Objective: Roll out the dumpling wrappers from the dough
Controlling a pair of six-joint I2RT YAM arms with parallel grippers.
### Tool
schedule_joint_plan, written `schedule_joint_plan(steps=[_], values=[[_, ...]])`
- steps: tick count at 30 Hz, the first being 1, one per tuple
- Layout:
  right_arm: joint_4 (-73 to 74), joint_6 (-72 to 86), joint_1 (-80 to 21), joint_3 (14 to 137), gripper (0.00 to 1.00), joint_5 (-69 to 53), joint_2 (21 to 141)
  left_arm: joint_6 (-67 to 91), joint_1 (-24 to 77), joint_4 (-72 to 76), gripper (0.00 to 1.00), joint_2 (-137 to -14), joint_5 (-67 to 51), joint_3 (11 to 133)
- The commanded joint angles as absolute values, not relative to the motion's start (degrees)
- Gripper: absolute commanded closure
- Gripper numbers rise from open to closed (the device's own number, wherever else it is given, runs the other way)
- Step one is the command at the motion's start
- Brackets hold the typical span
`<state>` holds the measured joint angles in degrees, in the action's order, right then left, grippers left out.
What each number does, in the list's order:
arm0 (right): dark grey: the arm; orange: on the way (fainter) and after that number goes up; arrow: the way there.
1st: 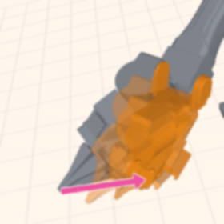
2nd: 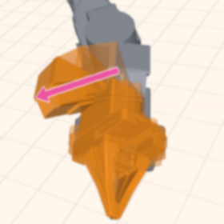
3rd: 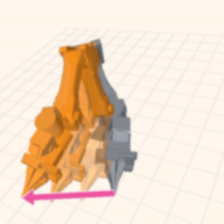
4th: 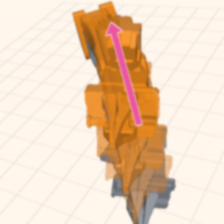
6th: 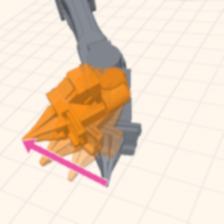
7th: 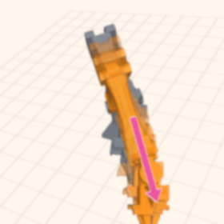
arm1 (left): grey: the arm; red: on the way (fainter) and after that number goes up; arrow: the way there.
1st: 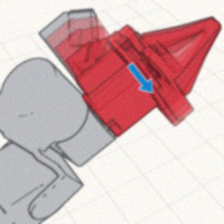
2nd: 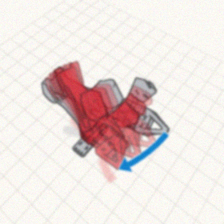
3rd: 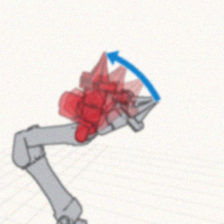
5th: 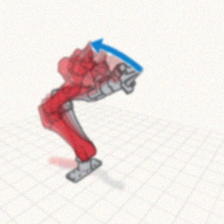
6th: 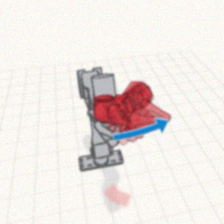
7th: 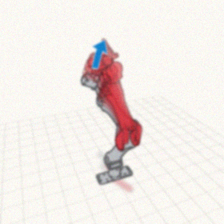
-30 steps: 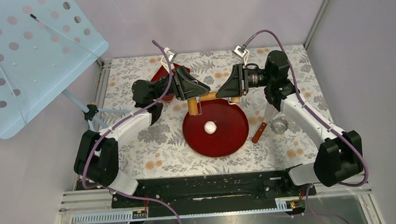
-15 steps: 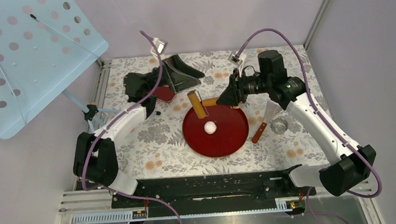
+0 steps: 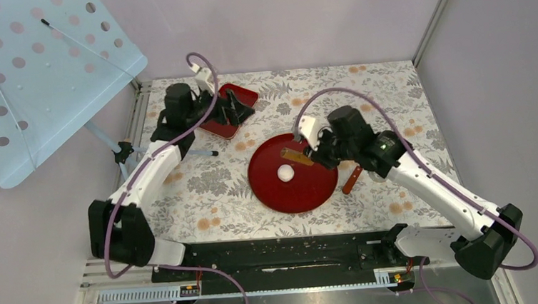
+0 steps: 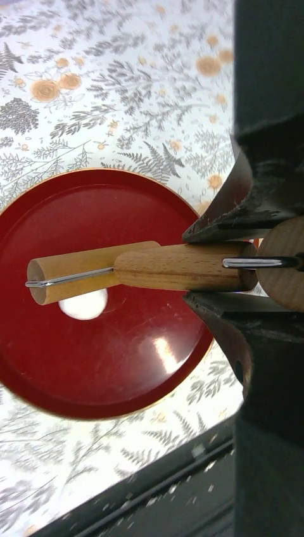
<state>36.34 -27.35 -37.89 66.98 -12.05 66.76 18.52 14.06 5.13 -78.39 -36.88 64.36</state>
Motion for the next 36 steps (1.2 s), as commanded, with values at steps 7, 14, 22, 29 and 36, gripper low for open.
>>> schedule_joint_plan(steps=[7, 14, 22, 29, 36], values=[[27.04, -40.54, -45.94, 65.68, 1.0, -0.33, 68.96, -3.08, 20.29, -11.27, 0.01, -90.85, -16.69, 60.59], [24.0, -45.99, -51.17, 63.04, 1.0, 3.9, 69.89, -3.51, 22.14, -10.23, 0.01, -93.42, -16.91, 60.35], [17.98, -51.8, -57.0, 59.27, 1.0, 11.71, 72.51, -3.94, 26.52, -15.52, 0.06, -98.17, -9.2, 65.1], [17.99, -50.57, -57.48, 59.48, 1.0, 11.15, 72.29, -0.45, 27.44, -22.1, 0.2, -106.01, -9.94, 70.63], [16.41, -53.84, -57.81, 59.1, 1.0, 13.22, 75.24, -0.18, 27.69, -23.56, 0.47, -110.97, -11.38, 73.26]])
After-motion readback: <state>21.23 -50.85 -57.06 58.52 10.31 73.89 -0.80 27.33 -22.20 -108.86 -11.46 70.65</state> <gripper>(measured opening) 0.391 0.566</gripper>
